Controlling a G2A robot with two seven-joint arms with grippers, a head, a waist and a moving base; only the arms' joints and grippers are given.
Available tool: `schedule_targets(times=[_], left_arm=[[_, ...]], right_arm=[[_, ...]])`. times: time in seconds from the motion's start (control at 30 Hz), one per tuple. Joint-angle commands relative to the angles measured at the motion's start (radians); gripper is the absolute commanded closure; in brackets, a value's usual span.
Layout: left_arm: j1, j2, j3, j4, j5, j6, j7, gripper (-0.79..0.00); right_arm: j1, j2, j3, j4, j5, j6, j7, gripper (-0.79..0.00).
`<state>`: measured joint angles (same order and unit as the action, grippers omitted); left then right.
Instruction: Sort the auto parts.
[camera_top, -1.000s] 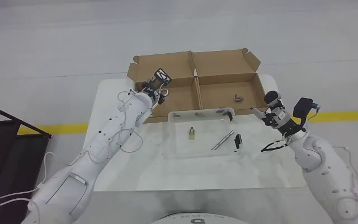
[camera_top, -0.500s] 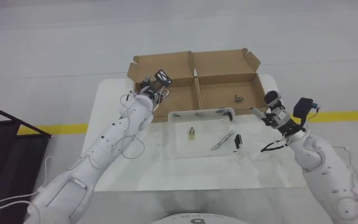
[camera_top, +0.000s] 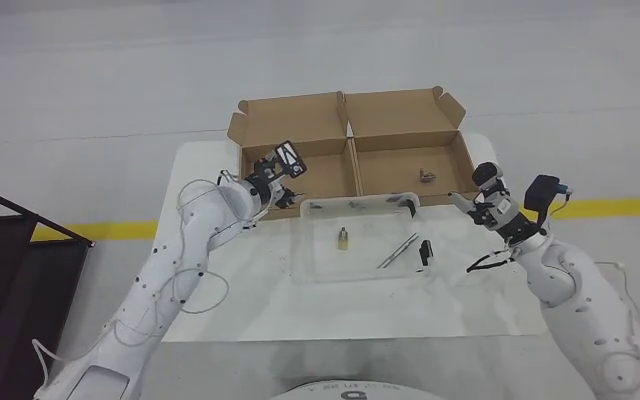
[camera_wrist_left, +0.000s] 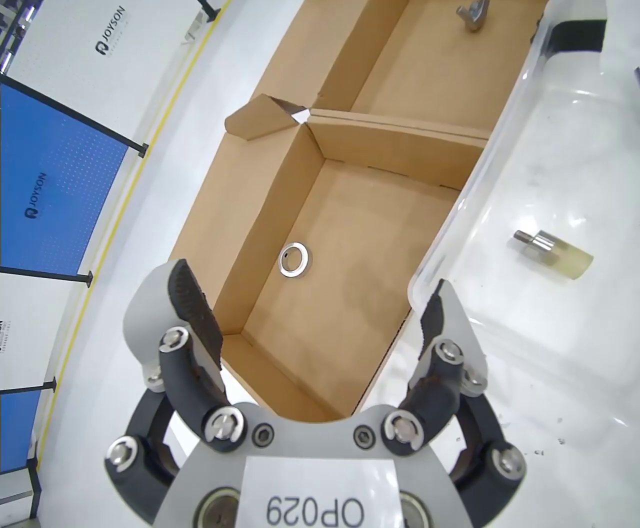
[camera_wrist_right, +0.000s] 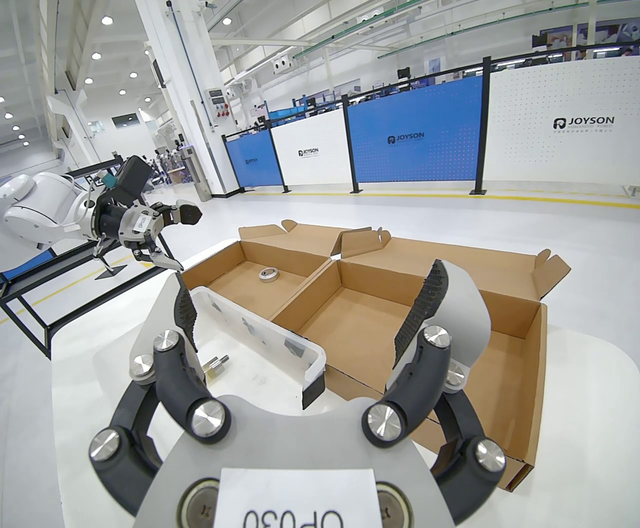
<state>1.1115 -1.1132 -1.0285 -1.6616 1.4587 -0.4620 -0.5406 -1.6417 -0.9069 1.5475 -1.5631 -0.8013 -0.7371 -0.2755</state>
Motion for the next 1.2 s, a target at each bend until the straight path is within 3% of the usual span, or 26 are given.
schedule_targets(times=[0.0,0.2,0.27,0.33,0.43,0.5,0.77,0.8,0.87,0.93,1.17], left_arm=[[0.009,0.0,0.01,-0.022,-0.012,-0.042,0.041,-0.785],[-0.006,0.016,-0.003,0.026,-0.251,-0.487,0.188,-0.785],[-0.025,0.017,0.007,0.049,-0.295,-0.55,0.188,-0.696],[-0.048,0.018,0.034,0.056,-0.297,-0.55,0.155,-0.64],[-0.078,0.007,0.088,0.072,-0.299,-0.55,0.125,-0.4],[-0.106,-0.004,0.133,0.084,-0.286,-0.541,0.113,-0.376],[-0.225,-0.059,0.305,0.173,-0.175,-0.501,0.13,-0.391],[-0.237,-0.067,0.325,0.191,-0.167,-0.493,0.136,-0.413],[-0.267,-0.084,0.364,0.24,-0.164,-0.502,0.142,-0.545],[-0.3,-0.103,0.4,0.296,-0.166,-0.502,0.143,-0.591],[-0.389,-0.166,0.498,0.441,-0.175,-0.515,0.161,-0.548]], right_arm=[[0.0,0.0,0.0,0.0,0.0,0.0,0.0,-0.785],[0.0,0.0,0.0,0.0,0.0,0.0,0.0,-0.785],[0.0,0.0,0.0,0.0,0.0,0.0,0.0,-0.785],[0.0,0.0,0.0,0.0,0.0,0.0,0.0,-0.785],[0.0,0.0,0.0,0.0,0.0,0.0,0.0,-0.785],[0.0,0.0,0.0,0.0,0.0,0.0,0.0,-0.785],[0.0,0.0,0.0,0.0,0.0,0.0,0.0,-0.785],[0.0,0.0,0.0,0.0,0.0,0.0,0.0,-0.785],[0.0,0.0,0.0,0.0,0.0,0.0,0.0,-0.785],[0.0,0.0,0.0,0.0,0.0,0.0,0.0,-0.785],[0.0,0.0,0.0,0.0,0.0,0.0,0.0,-0.785]])
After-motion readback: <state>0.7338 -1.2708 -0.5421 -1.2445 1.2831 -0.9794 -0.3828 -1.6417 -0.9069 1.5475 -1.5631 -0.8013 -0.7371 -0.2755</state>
